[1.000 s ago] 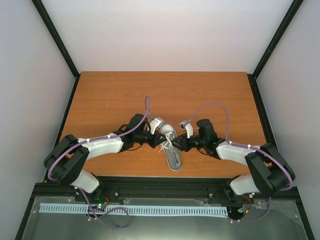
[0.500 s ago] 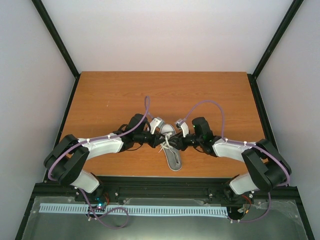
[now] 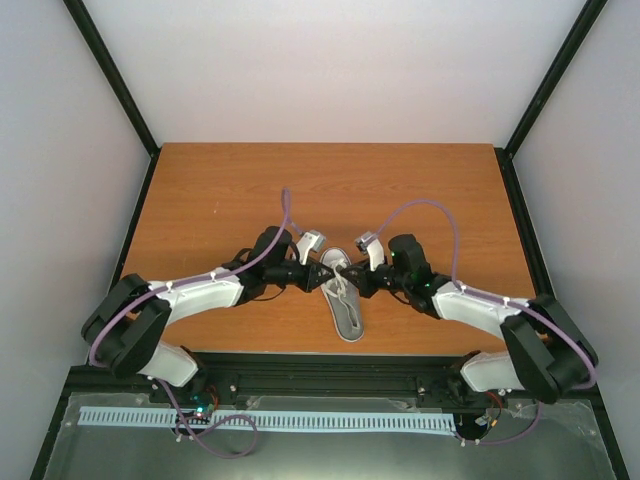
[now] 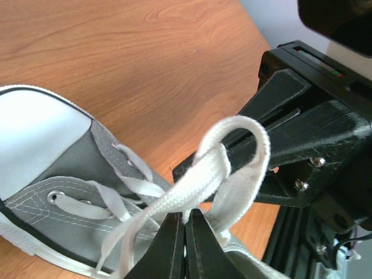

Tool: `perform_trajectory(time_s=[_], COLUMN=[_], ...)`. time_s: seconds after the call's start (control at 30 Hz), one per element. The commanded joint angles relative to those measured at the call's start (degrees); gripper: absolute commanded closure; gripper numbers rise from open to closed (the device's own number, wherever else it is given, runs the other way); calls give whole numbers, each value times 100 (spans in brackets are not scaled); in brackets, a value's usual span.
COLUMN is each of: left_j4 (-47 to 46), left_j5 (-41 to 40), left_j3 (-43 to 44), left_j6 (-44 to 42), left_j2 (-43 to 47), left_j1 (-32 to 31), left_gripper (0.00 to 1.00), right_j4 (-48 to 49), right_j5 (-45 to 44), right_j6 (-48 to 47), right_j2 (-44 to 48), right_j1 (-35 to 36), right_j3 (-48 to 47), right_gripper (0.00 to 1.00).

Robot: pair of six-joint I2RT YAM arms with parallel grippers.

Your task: Tie the shoes

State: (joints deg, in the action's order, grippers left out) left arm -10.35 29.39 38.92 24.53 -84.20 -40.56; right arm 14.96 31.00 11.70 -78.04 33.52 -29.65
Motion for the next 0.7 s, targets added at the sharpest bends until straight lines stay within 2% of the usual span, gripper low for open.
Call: perform_trajectory(time_s=[0.0,0.17,0.4,0.67], left_j4=[-346,-417,-41,627], left_j5=[26,485,941,995], left_j3=[-49,15,241,406], left_j6=[700,831,1160,1510], left_j2=[352,372,602,1266], left_j1=[-58,-58,-58,-58], left_gripper=[99,99,99,99], right_j4=[-268,-957,-1719,-2325], right_j5=[-821,-1460,-2409,-2933], right_j6=[62,42,148,382], right_j2=[557,826,1229,1529], right_j1=[23,23,40,41], right_j3=[164,18,-172,-340], right_gripper=[97,97,97,97])
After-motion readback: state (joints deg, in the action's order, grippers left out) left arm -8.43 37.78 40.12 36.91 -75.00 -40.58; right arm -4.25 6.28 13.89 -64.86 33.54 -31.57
